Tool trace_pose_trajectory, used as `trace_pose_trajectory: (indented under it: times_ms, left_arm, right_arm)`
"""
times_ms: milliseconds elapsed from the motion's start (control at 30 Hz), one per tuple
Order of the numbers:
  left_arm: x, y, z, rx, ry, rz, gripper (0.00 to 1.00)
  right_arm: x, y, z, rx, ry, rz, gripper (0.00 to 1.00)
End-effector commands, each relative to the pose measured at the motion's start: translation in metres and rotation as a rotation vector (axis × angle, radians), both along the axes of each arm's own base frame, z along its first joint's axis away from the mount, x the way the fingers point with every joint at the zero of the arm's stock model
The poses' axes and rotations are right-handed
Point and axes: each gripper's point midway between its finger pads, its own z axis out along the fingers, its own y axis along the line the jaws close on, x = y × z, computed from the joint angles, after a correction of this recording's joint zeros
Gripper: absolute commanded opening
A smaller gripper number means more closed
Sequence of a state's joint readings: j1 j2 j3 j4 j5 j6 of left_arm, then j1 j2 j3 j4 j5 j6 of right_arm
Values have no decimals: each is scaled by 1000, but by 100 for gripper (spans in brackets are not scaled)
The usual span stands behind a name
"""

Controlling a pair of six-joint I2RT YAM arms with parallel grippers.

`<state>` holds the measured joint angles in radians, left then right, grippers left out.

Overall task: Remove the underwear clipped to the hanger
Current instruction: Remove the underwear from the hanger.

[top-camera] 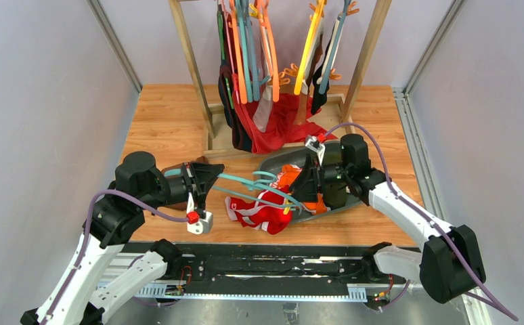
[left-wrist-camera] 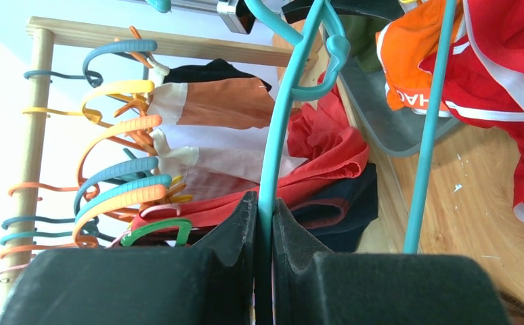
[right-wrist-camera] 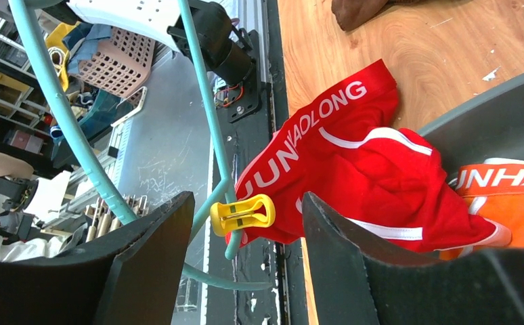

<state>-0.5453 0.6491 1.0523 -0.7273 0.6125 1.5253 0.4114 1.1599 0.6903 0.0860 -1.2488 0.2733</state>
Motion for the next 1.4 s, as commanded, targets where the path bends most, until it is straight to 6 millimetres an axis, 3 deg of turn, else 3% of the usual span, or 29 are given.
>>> trace_pose_trajectory:
  times_ms: [0,533,1000,1133,1367]
  left_arm:
    - [-4,-3,6,-15,-45,-32,0]
    - [-6,-3,4,-13,-48,-43,0]
    - [-3,-1,-1,-22,-34,-17,0]
    - [0,0,1,-34,-24,4,0]
    - [7,1,4,-57,-18,37,0]
  right_arm:
    - [-12,1,-2,19,-20,73,60]
    - [-20,4,-8,20,-12,178,43]
    - [-18,3,6,26,-92,175,9]
    - [-16,2,5,11,-116,169,9]
    - [-22,3,2,-7,-137,184,17]
